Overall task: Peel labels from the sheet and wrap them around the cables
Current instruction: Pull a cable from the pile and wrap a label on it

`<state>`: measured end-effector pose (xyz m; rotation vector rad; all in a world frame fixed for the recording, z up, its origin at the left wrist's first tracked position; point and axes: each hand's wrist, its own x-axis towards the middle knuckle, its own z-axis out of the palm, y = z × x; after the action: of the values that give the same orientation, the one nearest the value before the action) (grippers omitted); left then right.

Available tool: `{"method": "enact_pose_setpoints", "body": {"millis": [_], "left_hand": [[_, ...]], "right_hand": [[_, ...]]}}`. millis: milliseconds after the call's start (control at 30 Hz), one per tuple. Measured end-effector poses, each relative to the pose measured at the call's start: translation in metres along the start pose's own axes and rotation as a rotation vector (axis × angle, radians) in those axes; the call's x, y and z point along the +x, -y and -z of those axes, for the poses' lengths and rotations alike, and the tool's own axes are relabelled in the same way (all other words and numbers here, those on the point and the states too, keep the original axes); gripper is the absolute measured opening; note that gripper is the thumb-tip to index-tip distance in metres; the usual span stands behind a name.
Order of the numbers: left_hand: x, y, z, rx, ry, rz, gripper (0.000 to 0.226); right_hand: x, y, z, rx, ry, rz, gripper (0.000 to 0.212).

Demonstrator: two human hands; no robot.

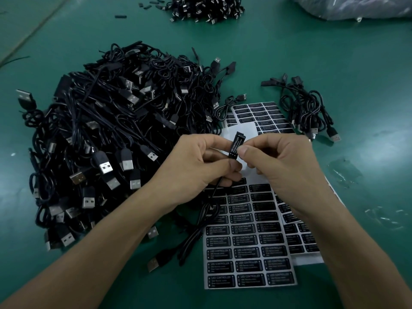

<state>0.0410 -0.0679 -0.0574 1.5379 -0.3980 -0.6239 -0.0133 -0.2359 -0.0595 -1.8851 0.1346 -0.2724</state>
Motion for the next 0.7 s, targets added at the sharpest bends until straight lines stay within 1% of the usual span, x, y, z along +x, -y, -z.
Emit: {"method": "enact_pose_setpoints", "body": {"millis": [133,433,567,700], "left_hand": [[0.0006,0.0005,0.0001,0.007,0.002,-0.001,0.018],[0.0005,0.0005,-0.0002,0.013,0.002,-0.001,0.017],[0.0000,0.0006,-0.0006,0.017,0.001,0.003,0.015],[0.0008,0.0007,-0.0013,0.010,-0.001,0.004,0.015]], "right_hand": [[0.0006,-0.0008,-0.0001,-0.012,-0.003,-0.013,0.018],[0.0011,-0.0026,-0.0004,-0.005,-0.018,-0.038,0.018],[0.0005,-0.0028,-0.0004,0.000,-0.023,-0.049,0.013],[0.0012,-0.0027,-0.0003,-0.013,-0.031,-0.041,0.016]]}}
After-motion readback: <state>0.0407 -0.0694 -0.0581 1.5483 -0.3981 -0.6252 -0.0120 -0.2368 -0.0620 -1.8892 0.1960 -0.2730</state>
